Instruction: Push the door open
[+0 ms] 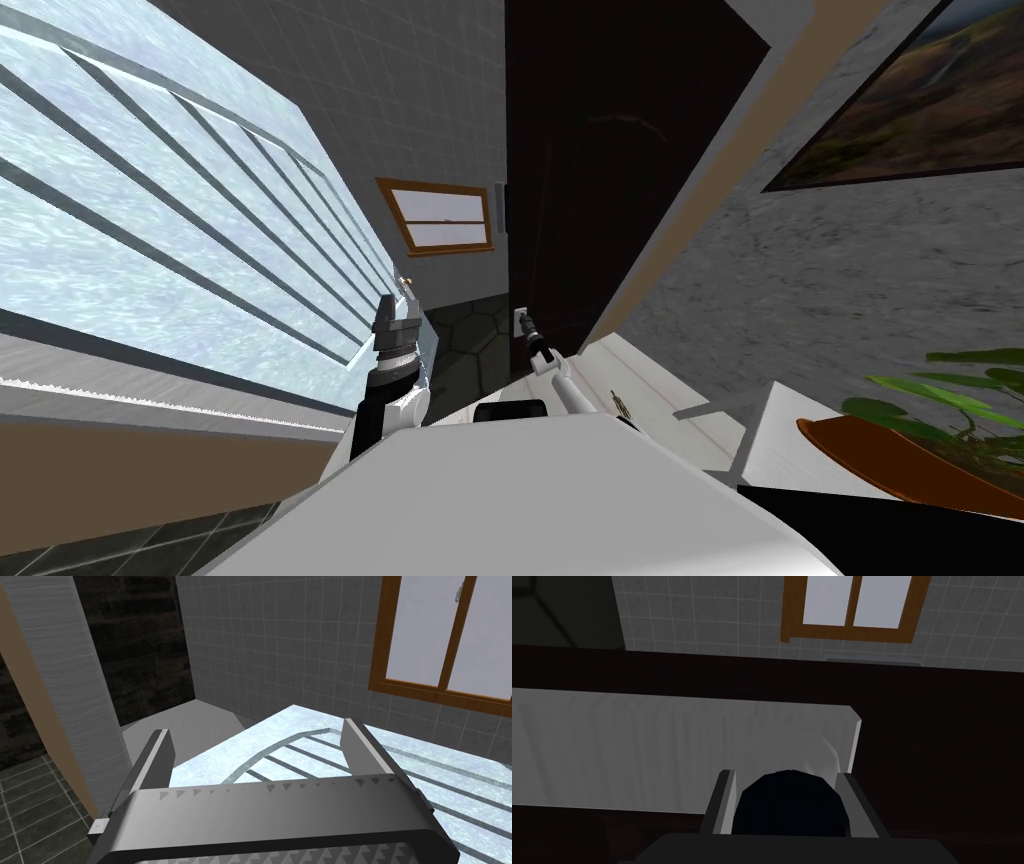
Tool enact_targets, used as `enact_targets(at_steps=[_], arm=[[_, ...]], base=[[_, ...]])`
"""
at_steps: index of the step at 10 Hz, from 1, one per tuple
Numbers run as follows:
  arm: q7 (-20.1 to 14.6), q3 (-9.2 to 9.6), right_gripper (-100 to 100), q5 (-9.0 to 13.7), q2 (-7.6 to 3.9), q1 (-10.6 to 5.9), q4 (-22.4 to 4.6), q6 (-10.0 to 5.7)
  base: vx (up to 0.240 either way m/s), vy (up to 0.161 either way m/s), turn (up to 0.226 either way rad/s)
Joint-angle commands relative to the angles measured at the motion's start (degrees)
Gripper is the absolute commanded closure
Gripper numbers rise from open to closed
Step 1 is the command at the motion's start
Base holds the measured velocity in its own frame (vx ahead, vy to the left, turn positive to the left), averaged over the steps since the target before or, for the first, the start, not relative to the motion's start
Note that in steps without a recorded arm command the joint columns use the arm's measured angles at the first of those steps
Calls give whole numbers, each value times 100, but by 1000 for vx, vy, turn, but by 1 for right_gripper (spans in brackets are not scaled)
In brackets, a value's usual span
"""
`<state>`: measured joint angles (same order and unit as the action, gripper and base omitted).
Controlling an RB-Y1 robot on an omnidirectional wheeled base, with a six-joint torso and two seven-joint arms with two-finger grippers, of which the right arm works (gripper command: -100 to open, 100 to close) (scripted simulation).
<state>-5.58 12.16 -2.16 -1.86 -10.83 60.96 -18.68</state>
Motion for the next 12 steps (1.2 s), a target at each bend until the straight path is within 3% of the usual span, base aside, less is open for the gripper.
enact_targets(at_steps=[1,12], arm=[[34,-147,100,15,-73,-5,55,-2],[195,-770,100,99,-181,-78,-52,-17]], base=[[171,125,-52],[116,104,-60]])
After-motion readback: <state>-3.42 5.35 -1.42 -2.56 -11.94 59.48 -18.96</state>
